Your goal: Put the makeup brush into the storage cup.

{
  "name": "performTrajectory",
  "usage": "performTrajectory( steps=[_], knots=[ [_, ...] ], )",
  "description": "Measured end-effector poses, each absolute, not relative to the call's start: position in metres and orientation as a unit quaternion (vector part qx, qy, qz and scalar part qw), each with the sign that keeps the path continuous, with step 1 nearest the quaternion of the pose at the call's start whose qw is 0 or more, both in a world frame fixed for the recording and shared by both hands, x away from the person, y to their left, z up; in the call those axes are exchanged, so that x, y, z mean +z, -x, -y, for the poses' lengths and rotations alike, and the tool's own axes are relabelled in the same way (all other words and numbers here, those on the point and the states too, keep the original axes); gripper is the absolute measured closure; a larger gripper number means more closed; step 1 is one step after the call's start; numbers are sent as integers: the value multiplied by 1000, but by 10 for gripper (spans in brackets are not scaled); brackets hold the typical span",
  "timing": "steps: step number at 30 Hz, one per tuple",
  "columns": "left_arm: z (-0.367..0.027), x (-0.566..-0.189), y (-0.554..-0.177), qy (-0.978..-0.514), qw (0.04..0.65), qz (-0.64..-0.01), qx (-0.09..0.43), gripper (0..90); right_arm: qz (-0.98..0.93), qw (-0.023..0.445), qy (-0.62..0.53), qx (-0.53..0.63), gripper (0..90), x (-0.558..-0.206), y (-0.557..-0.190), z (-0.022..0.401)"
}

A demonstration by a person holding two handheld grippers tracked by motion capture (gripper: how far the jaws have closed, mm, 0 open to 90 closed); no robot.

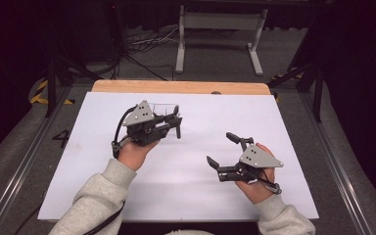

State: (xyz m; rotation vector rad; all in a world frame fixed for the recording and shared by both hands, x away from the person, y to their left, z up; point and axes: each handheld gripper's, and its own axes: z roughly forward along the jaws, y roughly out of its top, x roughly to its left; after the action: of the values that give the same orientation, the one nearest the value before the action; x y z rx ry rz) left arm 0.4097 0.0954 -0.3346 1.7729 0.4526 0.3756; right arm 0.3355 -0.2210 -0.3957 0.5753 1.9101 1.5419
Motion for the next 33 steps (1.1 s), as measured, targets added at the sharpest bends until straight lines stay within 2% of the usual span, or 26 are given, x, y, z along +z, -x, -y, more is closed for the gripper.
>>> performTrajectory(
  steps=[33],
  knots=[
    [-107, -329, -460, -747, 573, -275, 195, 780, -714, 311, -257, 572, 53, -402, -330, 263]
  ],
)
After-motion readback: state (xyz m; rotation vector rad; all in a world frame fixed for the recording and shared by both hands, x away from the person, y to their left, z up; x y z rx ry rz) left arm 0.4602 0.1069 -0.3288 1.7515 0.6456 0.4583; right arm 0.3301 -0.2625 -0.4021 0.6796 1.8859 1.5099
